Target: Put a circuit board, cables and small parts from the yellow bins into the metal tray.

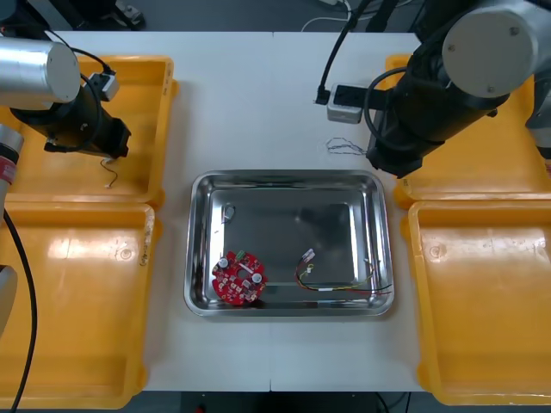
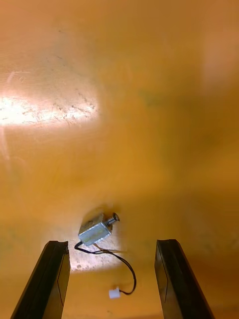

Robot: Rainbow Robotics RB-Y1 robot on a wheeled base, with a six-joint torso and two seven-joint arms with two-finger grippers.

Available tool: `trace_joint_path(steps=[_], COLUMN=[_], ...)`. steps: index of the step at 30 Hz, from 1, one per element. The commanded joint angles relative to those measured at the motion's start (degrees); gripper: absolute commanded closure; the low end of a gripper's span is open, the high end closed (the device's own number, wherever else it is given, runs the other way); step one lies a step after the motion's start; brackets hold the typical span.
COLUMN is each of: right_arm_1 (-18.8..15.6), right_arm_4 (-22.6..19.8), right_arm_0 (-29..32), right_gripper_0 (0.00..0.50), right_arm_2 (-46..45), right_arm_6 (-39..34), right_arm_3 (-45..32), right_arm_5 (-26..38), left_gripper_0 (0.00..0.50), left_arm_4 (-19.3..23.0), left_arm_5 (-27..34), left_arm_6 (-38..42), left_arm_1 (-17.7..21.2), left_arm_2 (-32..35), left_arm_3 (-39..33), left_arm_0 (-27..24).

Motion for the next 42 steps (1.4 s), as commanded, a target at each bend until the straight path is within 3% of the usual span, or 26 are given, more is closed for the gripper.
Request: trace_joint_path(steps=[1,7,20,36,37,38,39,42], right_arm_1=[0.59,0.94,2.17,1.64,1.64,1.64,1.64,1.47], right_arm_4=[-0.29,1.20,8.85,10.25,10.17,9.99,9.90,9.99], right_arm_0=[0.14,0.14,0.22,0.49,0.49,0.49,0.49,0.66], right_gripper_0=[0.500,0.500,0.500,0.500,0.500,0.500,0.500,0.500], right_arm_2=[5.24,9.99,21.33,28.01,28.01,28.01,28.01,28.01], right_arm_6=[2.36,3.15,4.38,4.91,4.99,5.08,5.17,5.52], right_arm_3=[-1.74,-1.74,-1.65,4.94,5.30,6.00,6.53,7.23], right_arm_5=[-4.25,-8.38,-13.74,-22.71,-22.79,-22.97,-23.15,-23.50], left_gripper_0=[0.000,0.000,0.000,0.000,0.013,0.222,0.500,0.500], left_arm_4=[-0.46,-0.11,0.94,2.18,2.26,2.26,2.26,2.26], left_arm_5=[-2.98,-6.32,-10.36,-10.54,-10.54,-10.54,-10.63,-10.63], left_arm_6=[-4.66,-5.81,-7.39,-8.27,-8.35,-8.44,-8.62,-8.97], left_arm_1=[2.41,2.41,2.41,2.41,2.50,2.41,2.50,2.41], left_arm_2=[-0.21,-1.17,-2.49,-2.67,-2.49,-2.67,-2.67,-2.67], left_arm_3=[1.76,4.66,8.44,8.35,8.35,8.35,8.35,8.35], left_arm_0=[-3.11,-3.02,-2.93,-1.88,-1.79,-1.70,-1.61,-1.35])
